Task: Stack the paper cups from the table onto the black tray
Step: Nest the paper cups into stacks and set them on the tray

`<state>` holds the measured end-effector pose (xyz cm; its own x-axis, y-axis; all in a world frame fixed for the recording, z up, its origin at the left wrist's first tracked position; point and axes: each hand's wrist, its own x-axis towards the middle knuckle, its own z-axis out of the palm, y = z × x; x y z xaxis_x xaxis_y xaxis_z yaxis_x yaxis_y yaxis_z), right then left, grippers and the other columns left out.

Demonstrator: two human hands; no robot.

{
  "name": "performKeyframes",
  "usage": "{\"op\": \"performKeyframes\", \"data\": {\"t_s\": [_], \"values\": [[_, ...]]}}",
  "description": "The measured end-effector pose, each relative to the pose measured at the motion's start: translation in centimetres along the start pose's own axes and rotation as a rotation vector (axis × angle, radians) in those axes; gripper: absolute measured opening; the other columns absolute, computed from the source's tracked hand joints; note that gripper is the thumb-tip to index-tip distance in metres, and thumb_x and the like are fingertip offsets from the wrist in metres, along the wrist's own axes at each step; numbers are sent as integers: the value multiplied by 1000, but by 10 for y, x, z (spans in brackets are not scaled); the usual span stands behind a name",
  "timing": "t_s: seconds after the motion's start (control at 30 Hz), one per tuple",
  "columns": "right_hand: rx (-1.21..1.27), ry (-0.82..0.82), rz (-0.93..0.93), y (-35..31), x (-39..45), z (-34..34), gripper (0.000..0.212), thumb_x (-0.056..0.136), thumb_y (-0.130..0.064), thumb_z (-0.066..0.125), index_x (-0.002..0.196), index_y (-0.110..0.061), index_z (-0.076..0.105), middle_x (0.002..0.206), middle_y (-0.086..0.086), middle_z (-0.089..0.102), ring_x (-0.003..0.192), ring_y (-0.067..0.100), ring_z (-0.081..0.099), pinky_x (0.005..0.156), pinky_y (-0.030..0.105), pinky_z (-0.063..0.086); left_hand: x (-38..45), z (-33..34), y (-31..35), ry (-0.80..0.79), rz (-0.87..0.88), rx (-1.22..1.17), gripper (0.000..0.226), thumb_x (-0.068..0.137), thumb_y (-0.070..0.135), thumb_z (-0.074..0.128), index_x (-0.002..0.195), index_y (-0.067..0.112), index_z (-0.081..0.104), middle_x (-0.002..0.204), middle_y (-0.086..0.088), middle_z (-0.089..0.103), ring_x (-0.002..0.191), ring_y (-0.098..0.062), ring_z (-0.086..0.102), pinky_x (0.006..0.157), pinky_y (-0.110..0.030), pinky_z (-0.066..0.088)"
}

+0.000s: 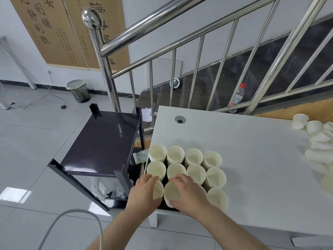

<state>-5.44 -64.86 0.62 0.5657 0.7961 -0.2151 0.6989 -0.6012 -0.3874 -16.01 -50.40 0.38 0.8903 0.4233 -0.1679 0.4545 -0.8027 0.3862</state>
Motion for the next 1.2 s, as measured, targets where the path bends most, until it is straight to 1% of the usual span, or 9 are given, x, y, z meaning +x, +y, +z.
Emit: {"op": "performKeyframes", "data": {"t_s": [0.3, 0.4, 0.5, 0.63, 0.7, 0.8, 0.9, 1.03, 1.2], "values": [[-26, -14, 4, 2, 3, 3, 63, 86, -37, 62, 143, -28, 38, 139, -11, 36, 129, 12, 34, 92, 30, 43, 2, 4, -2, -11, -8, 14, 56, 86, 36, 63, 136, 30, 41, 138, 12, 38, 126, -12, 40, 93, -27, 45], [-37, -12, -16, 3, 0, 1, 64, 86, -38, 62, 144, -28, 37, 140, -11, 37, 130, 12, 35, 90, 30, 42, 2, 3, 2, -4, -14, 36, 56, 85, 35, 63, 137, 29, 42, 140, 9, 38, 128, -15, 39, 97, -31, 43], [-9, 20, -28, 6, -3, -3, 64, 85, -38, 64, 142, -27, 38, 139, -11, 37, 129, 13, 35, 88, 29, 44, 2, 1, 13, 22, -8, 67, 57, 86, 38, 61, 138, 31, 39, 144, 9, 33, 133, -16, 33, 103, -33, 39], [19, 59, -21, 18, -10, -14, 63, 84, -34, 64, 142, -26, 40, 141, -11, 37, 130, 14, 35, 93, 31, 46, 6, -2, 34, 46, 27, 49, 57, 87, 37, 60, 139, 31, 39, 144, 10, 33, 132, -14, 34, 102, -30, 39], [33, 94, -11, 30, -19, -23, 61, 85, -29, 64, 142, -25, 42, 141, -9, 39, 130, 15, 37, 97, 30, 44, 7, -2, 51, 50, 59, 51, 57, 88, 36, 59, 140, 31, 37, 144, 10, 33, 131, -13, 36, 98, -29, 42], [41, 110, 2, 50, -37, -35, 59, 85, -22, 62, 141, -24, 42, 140, -9, 38, 128, 15, 37, 95, 29, 44, 9, 1, 79, 34, 88, 53, 56, 89, 38, 57, 141, 32, 36, 144, 12, 33, 129, -12, 37, 93, -26, 43], [52, 131, 25, 71, -56, -44, 60, 86, -27, 62, 142, -25, 40, 141, -10, 37, 130, 13, 35, 94, 27, 43, 10, 8, 107, 30, 125, 41, 56, 88, 37, 58, 141, 32, 38, 142, 10, 36, 129, -15, 38, 98, -28, 40], [47, 159, 56, 114, -95, -60, 59, 88, -27, 60, 143, -24, 39, 141, -9, 36, 132, 14, 34, 94, 28, 44, 6, 24, 162, 12, 175, 35, 56, 88, 37, 58, 140, 31, 39, 141, 10, 36, 128, -15, 39, 95, -29, 42], [81, 212, 117, 173, -148, -74, 58, 91, -32, 58, 145, -24, 38, 143, -9, 35, 131, 12, 34, 97, 27, 43, -1, 52, 233, -11, 231, 33, 55, 89, 38, 56, 140, 32, 37, 143, 11, 34, 129, -14, 38, 99, -28, 40]]}}
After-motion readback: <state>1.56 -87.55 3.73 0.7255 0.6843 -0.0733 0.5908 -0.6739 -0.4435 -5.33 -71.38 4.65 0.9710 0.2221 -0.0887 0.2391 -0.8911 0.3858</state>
